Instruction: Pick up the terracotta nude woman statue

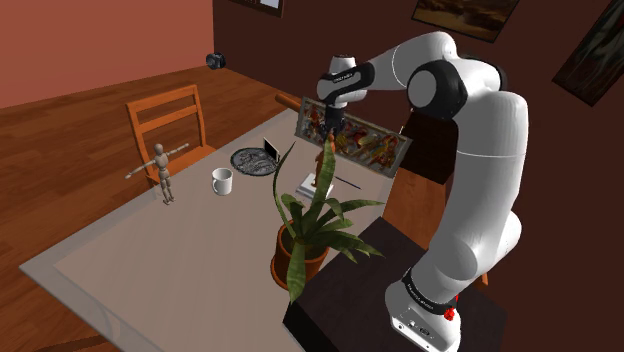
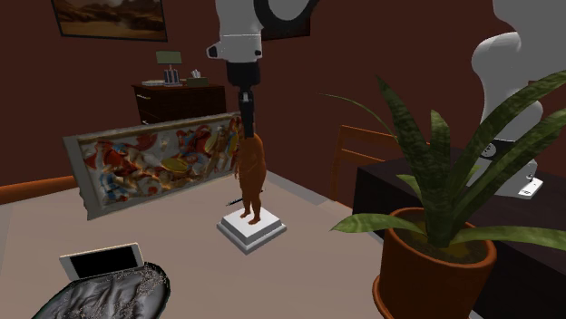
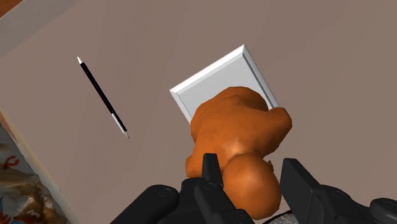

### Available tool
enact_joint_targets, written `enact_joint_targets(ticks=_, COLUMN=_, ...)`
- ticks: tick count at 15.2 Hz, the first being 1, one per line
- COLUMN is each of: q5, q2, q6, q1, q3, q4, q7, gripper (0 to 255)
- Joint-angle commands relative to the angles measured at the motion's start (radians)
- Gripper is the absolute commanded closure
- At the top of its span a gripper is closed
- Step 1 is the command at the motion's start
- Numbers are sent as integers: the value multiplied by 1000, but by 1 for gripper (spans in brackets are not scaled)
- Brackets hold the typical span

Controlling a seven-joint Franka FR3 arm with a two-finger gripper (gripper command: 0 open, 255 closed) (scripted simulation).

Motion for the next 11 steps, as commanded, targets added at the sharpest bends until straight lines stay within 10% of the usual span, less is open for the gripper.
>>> enact_joint_targets(ticks=1, q5=-1, q2=-15, q6=-21, q1=0, q3=-1, q4=8, q7=-2, gripper=255)
enact_joint_targets(ticks=11, q5=-6, q2=-60, q6=-111, q1=3, q3=-5, q4=54, q7=-8, gripper=255)
